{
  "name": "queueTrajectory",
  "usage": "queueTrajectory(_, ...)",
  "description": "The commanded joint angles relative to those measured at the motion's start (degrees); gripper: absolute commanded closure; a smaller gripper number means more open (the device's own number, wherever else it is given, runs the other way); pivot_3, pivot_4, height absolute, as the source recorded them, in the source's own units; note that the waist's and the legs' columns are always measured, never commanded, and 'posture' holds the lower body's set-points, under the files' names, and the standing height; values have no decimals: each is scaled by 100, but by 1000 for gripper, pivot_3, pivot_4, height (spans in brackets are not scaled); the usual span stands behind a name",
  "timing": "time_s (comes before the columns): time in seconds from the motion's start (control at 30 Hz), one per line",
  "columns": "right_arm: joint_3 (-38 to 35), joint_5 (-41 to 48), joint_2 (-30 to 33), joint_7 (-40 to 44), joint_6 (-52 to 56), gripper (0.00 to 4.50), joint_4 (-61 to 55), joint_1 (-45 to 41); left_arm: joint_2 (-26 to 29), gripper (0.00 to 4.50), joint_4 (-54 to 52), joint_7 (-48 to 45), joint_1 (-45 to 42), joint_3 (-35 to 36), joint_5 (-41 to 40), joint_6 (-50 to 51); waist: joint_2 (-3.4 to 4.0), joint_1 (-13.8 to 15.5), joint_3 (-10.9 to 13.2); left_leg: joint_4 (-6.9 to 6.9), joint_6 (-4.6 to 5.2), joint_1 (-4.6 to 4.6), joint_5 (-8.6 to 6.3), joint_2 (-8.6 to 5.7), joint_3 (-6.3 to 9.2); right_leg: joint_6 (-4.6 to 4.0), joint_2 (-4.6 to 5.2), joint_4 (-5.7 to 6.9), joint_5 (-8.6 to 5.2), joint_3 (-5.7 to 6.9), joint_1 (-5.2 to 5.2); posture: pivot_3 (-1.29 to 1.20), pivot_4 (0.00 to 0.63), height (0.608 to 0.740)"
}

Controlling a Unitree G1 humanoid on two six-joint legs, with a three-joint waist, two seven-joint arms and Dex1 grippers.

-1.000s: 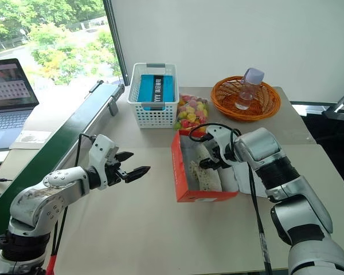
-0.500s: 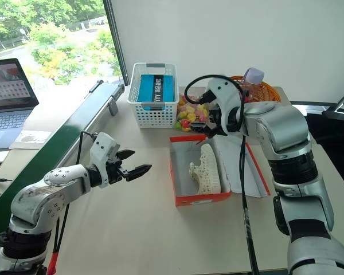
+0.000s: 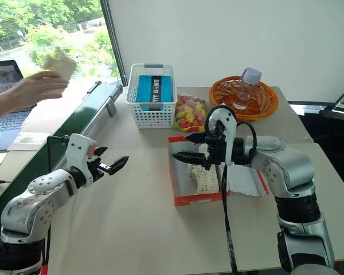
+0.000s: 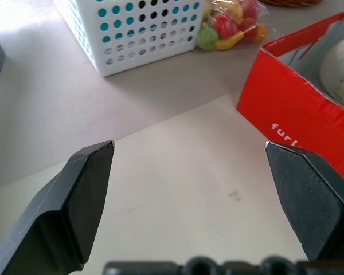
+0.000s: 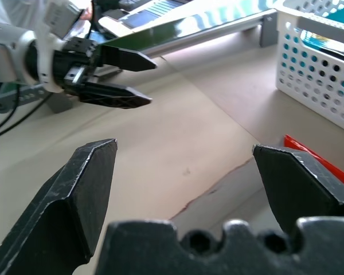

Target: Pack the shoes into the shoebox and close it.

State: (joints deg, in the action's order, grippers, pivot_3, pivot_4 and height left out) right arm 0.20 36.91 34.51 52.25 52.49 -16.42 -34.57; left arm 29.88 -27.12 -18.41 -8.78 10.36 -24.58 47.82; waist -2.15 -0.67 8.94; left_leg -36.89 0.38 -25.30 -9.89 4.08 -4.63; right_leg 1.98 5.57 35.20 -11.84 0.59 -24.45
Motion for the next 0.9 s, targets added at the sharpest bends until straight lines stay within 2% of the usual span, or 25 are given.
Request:
queueTrajectory(0.03, -68, -47, 20, 63, -473, 31, -175, -11, -13, 0, -236, 279, 116, 337, 285, -396, 0, 5, 0, 0, 0, 0, 0, 0, 1, -1, 0, 1, 0, 1, 0, 0, 150, 740)
queueTrajectory(0.17, 556, -605, -43, 293, -1177, 31, 103, -30, 23, 0, 4, 495, 294, 748, 575, -762, 0, 2, 0, 0, 0, 1, 0, 0, -1, -1, 1, 0, 0, 1, 0, 0, 150, 740)
queueTrajectory(0.27, 743, -876, -173, 241, -1480, 31, 419, -58, 61, 0, 179, 558, 258, 940, 687, -897, 0, 5, 0, 0, 0, 1, 0, 0, -1, -1, 0, 2, 0, 3, 0, 0, 150, 740)
queueTrajectory(0.37, 838, -1371, -406, -217, -1773, 31, 1031, -145, 94, 0, 403, 634, 83, 1211, 725, -1016, -1, 18, 0, 0, -1, 1, 0, 0, -2, -1, 1, 1, 0, 3, 1, 0, 150, 740)
queueTrajectory(0.63, 736, -1645, -597, -375, -1987, 31, 1372, -163, 452, 0, 1213, 410, -186, 1436, 827, -1382, 0, 55, 0, 2, -3, -1, 1, 0, -4, -1, 1, 2, 0, 5, -2, 0, 150, 740)
queueTrajectory(0.8, 648, -1672, -578, -476, -1971, 31, 1342, -84, 996, 0, 2177, 99, -334, 1626, 946, -1834, 0, 22, 0, 2, -4, 0, 1, 5, -8, -4, -1, 8, -1, 6, -8, 0, 150, 740)
queueTrajectory(0.9, 652, -1693, -580, -519, -1962, 31, 1288, 0, 1292, 0, 2849, -224, -747, 1499, 952, -2103, 0, 30, 0, 3, -6, 0, 0, 6, -9, -5, 1, 7, -1, 7, -8, 0, 150, 740)
